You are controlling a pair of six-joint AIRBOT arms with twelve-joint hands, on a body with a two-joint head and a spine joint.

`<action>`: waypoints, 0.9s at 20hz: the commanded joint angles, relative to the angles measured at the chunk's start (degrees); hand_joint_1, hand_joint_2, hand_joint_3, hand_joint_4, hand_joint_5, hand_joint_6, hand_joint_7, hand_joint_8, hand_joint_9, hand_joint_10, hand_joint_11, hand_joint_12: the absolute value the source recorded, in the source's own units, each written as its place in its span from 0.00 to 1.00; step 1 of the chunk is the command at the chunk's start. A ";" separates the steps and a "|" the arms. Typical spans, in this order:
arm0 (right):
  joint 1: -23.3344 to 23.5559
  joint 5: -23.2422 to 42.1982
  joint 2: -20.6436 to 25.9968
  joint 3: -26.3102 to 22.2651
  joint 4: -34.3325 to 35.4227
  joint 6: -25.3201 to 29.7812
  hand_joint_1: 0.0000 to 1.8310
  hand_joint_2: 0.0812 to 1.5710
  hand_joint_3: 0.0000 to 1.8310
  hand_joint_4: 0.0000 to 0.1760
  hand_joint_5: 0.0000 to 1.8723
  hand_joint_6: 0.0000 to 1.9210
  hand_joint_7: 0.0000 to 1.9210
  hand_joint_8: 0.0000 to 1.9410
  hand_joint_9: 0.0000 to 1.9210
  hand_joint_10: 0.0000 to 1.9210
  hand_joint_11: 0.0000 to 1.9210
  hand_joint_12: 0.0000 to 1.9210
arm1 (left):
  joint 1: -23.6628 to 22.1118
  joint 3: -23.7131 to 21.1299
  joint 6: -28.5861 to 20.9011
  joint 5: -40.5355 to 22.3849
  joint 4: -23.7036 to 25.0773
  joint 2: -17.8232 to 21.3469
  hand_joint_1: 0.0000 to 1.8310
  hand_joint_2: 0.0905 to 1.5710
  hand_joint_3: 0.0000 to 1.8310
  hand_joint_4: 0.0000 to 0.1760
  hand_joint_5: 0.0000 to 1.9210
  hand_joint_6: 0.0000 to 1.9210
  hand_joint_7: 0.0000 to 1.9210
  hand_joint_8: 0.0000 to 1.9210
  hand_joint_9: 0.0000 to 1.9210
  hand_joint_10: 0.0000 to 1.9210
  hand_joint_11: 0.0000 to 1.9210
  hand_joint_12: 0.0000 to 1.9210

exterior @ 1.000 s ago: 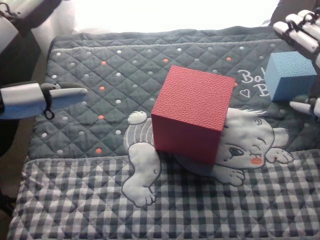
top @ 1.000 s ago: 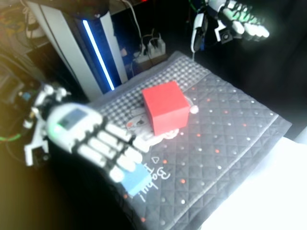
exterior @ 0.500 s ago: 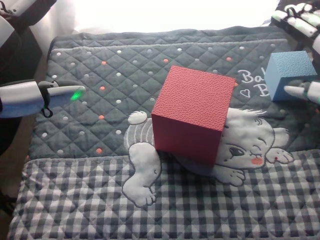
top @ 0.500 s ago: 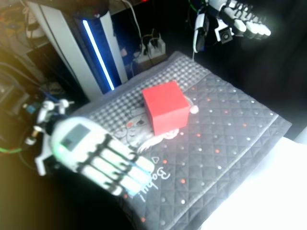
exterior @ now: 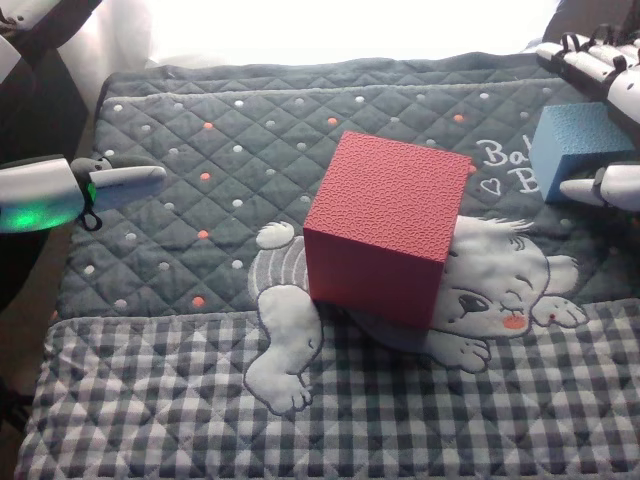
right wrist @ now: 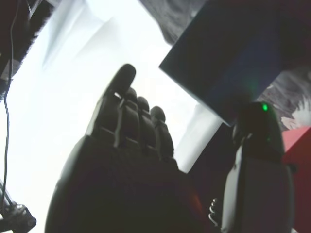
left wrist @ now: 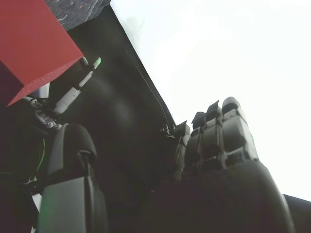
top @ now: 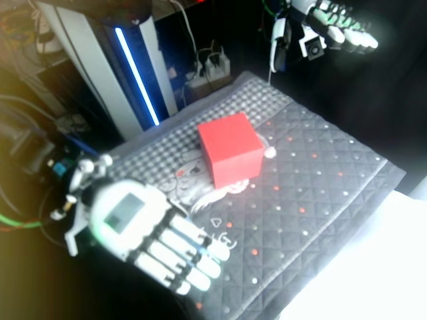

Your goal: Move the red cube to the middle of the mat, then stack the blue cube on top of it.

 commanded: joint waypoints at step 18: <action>3.66 4.94 1.06 -3.32 -7.54 -2.81 0.68 0.78 0.00 0.00 0.00 0.86 0.15 0.82 0.16 0.90 0.14 1.00 | -0.20 0.10 -0.06 -6.99 0.28 0.03 0.43 0.59 0.00 0.33 0.00 0.00 0.00 0.00 0.00 0.00 0.01 0.00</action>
